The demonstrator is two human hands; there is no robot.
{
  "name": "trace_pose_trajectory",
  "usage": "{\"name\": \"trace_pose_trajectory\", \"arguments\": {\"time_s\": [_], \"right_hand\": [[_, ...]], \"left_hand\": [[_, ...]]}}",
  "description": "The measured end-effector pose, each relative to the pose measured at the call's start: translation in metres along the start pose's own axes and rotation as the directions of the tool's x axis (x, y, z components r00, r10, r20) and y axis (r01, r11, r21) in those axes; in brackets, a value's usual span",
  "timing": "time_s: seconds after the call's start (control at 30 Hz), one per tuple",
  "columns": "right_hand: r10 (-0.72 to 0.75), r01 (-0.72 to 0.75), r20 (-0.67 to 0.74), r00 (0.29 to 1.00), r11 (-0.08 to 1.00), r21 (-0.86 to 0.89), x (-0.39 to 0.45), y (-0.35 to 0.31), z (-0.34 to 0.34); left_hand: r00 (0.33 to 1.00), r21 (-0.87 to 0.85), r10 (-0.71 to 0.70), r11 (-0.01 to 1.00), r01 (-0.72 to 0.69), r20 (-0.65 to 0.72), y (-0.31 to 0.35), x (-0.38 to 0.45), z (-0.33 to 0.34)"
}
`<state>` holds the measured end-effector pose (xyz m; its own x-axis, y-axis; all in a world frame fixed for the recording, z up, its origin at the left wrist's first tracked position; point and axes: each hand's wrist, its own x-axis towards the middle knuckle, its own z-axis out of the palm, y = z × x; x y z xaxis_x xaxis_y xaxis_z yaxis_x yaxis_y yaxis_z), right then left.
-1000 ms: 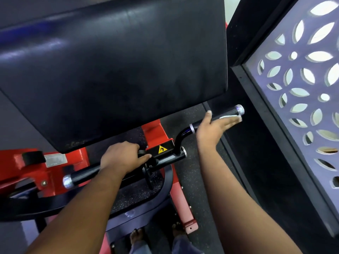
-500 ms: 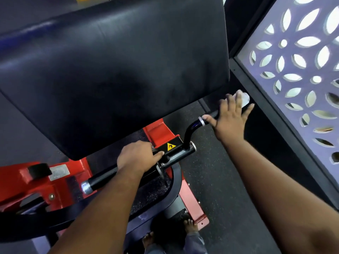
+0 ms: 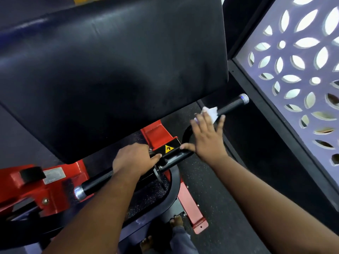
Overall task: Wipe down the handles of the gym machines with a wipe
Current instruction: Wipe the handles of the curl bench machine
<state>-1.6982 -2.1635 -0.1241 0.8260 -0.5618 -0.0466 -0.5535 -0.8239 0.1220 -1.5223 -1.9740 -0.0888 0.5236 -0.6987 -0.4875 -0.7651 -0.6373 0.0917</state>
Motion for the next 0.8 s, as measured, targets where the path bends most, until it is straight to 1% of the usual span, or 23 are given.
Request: {"name": "trace_pose_trajectory", "arguments": {"time_s": [0.07,0.1,0.13,0.17,0.23,0.27,0.3,0.37,0.4,0.43,0.47,0.5,0.53,0.57,0.6,0.63,0.7,0.73,0.8], "right_hand": [[-0.121,0.119,-0.033,0.992,0.992,-0.036,0.001,0.004,0.001],[-0.141,0.137,-0.063,0.988,0.989,-0.057,0.006,0.016,-0.002],[-0.121,0.115,-0.089,0.989,0.991,-0.068,0.01,0.032,-0.005],[-0.067,0.06,-0.108,0.992,0.996,-0.067,0.015,0.05,-0.008],[0.089,-0.091,-0.031,0.996,0.995,-0.04,0.019,0.07,-0.015],[0.125,-0.125,-0.004,0.992,0.991,-0.04,0.018,0.067,-0.016],[0.119,-0.119,-0.005,0.993,0.992,-0.043,0.017,0.057,-0.015],[0.026,-0.027,-0.01,1.0,0.996,-0.082,0.011,0.029,-0.004],[-0.052,0.05,-0.008,0.999,0.994,-0.102,0.008,0.016,0.003],[-0.16,0.159,0.011,0.987,0.977,-0.142,0.005,0.005,0.01],[-0.292,0.296,0.051,0.955,0.933,-0.207,0.002,-0.003,0.017],[-0.413,0.427,0.109,0.904,0.865,-0.265,-0.003,-0.008,0.025],[-0.502,0.531,0.174,0.847,0.791,-0.303,-0.01,-0.009,0.031],[-0.546,0.593,0.232,0.805,0.731,-0.336,-0.017,-0.009,0.032],[-0.557,0.614,0.258,0.789,0.696,-0.374,-0.021,-0.007,0.032],[-0.541,0.593,0.248,0.803,0.691,-0.413,-0.023,-0.006,0.03],[-0.448,0.468,0.16,0.879,0.755,-0.459,-0.015,-0.001,0.019],[-0.377,0.38,0.099,0.921,0.81,-0.446,-0.007,0.002,0.012],[-0.219,0.209,0.007,0.976,0.92,-0.332,0.01,0.013,-0.002]], "left_hand": [[1.0,0.013,-0.002,1.0,0.002,0.014,0.002,-0.001,-0.004],[1.0,0.014,-0.007,1.0,0.007,0.02,0.003,-0.002,-0.004],[1.0,0.012,-0.015,1.0,0.014,0.024,0.003,-0.002,-0.005],[0.999,0.011,-0.022,1.0,0.022,0.026,0.004,-0.002,-0.005],[0.999,0.016,-0.03,0.999,0.03,0.029,0.005,-0.002,-0.005],[0.999,0.021,-0.03,0.999,0.029,0.031,0.005,-0.002,-0.006],[0.999,0.025,-0.03,0.999,0.029,0.029,0.005,-0.002,-0.006],[0.999,0.029,-0.04,0.999,0.039,0.028,0.005,-0.003,-0.007],[0.999,0.03,-0.042,0.999,0.041,0.029,0.005,-0.002,-0.008],[0.999,0.031,-0.043,0.999,0.042,0.033,0.005,-0.002,-0.007],[0.998,0.03,-0.045,0.999,0.043,0.036,0.005,-0.002,-0.006],[0.998,0.03,-0.045,0.999,0.044,0.038,0.005,-0.002,-0.006],[0.998,0.03,-0.044,0.999,0.043,0.035,0.005,-0.002,-0.005],[0.999,0.032,-0.045,0.999,0.044,0.03,0.005,-0.002,-0.006],[0.999,0.033,-0.046,0.998,0.045,0.028,0.004,-0.002,-0.006],[0.999,0.035,-0.046,0.998,0.044,0.03,0.004,-0.003,-0.006],[0.999,0.04,-0.039,0.998,0.038,0.031,0.005,-0.004,-0.007],[0.999,0.044,-0.037,0.998,0.036,0.027,0.005,-0.005,-0.008],[0.999,0.045,-0.035,0.998,0.034,0.016,0.006,-0.005,-0.009]]}}
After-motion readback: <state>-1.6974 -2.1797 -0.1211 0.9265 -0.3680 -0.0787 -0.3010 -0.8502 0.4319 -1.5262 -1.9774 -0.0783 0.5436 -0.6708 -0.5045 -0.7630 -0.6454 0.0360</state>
